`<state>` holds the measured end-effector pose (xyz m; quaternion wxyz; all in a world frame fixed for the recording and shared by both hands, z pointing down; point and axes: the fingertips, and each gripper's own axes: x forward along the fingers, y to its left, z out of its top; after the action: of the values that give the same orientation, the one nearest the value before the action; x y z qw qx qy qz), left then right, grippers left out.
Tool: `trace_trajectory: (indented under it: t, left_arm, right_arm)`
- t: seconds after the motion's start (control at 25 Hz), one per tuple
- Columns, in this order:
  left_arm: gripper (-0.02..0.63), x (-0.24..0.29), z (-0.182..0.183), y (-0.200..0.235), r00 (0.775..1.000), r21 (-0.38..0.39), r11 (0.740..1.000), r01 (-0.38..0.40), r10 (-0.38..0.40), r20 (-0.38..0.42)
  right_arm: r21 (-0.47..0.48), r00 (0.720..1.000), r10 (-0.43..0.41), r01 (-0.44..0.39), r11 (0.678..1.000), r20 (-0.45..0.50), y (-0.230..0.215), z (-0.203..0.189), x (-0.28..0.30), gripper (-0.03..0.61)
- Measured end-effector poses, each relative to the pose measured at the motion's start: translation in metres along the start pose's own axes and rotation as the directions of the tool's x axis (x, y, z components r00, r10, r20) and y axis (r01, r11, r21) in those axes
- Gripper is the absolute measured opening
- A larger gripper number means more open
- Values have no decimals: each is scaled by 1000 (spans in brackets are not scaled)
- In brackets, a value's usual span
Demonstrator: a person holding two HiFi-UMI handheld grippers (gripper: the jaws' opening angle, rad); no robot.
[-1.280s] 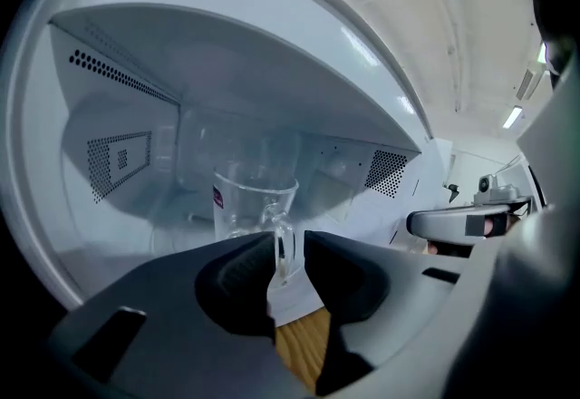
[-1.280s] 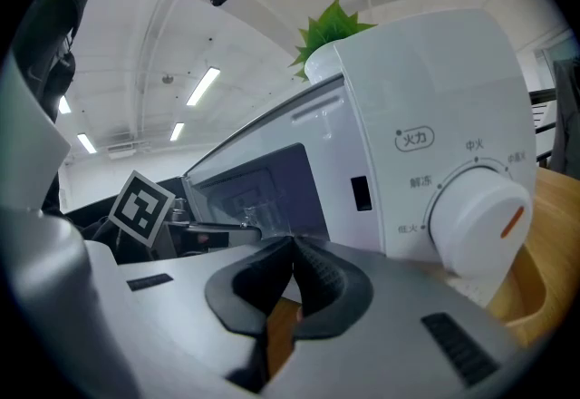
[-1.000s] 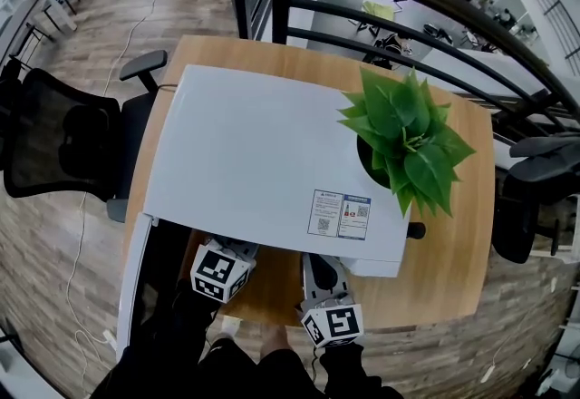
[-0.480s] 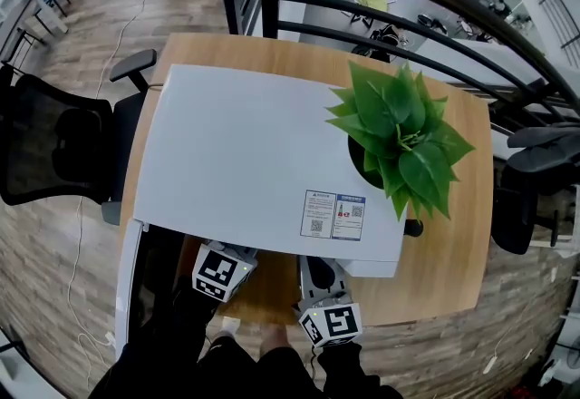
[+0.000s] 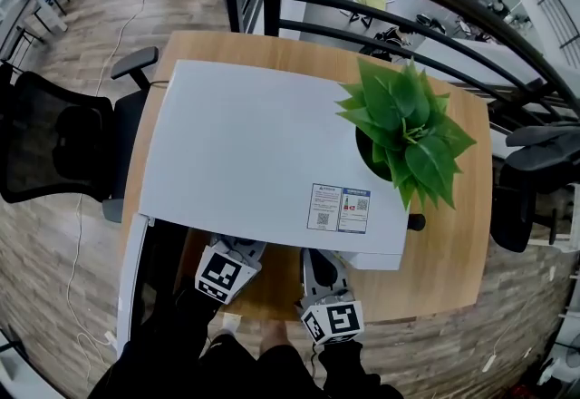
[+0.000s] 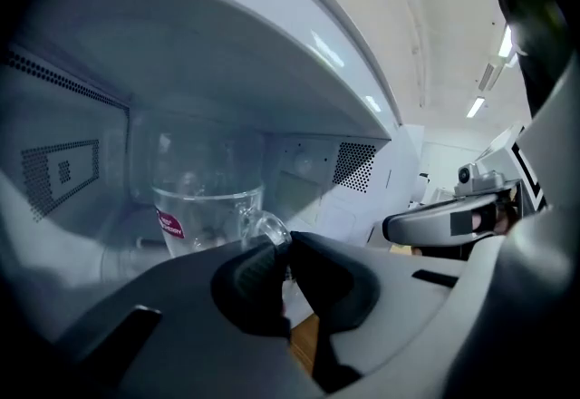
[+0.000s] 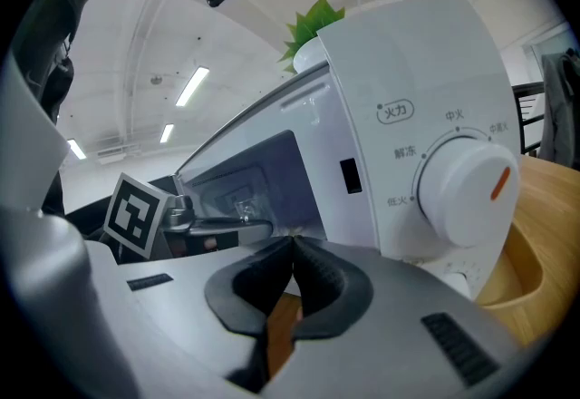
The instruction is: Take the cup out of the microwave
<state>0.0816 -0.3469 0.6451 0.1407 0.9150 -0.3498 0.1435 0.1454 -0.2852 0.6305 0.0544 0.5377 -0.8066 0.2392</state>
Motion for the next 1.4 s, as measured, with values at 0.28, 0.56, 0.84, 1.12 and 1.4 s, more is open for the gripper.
trace_trajectory:
  t: [0.28,0.56,0.84,1.12,1.4]
  left_arm:
    - [25,-12,-2,-7,1000,-4,1000,21,-21,6]
    - [25,-32,-5,-14,1000,-13,1000,25,-25,14]
    - [25,-56,-1,-32,999,-9,999,39,-39,23]
    - [25,-89,12,-53,998,2,999,53,-54,46]
    - [25,-126,22,-76,996,1,998,62,-62,64]
  right_arm:
    - [-17,1000,-11,11,1000,10,5,0,-7,15]
    - [-33,1000,-15,16,999,18,17,3,-19,15]
    - [-42,999,-29,30,999,36,31,6,-36,15]
    - [-59,996,-38,42,997,75,54,15,-63,15]
    - [-90,992,-54,65,994,117,78,24,-97,15]
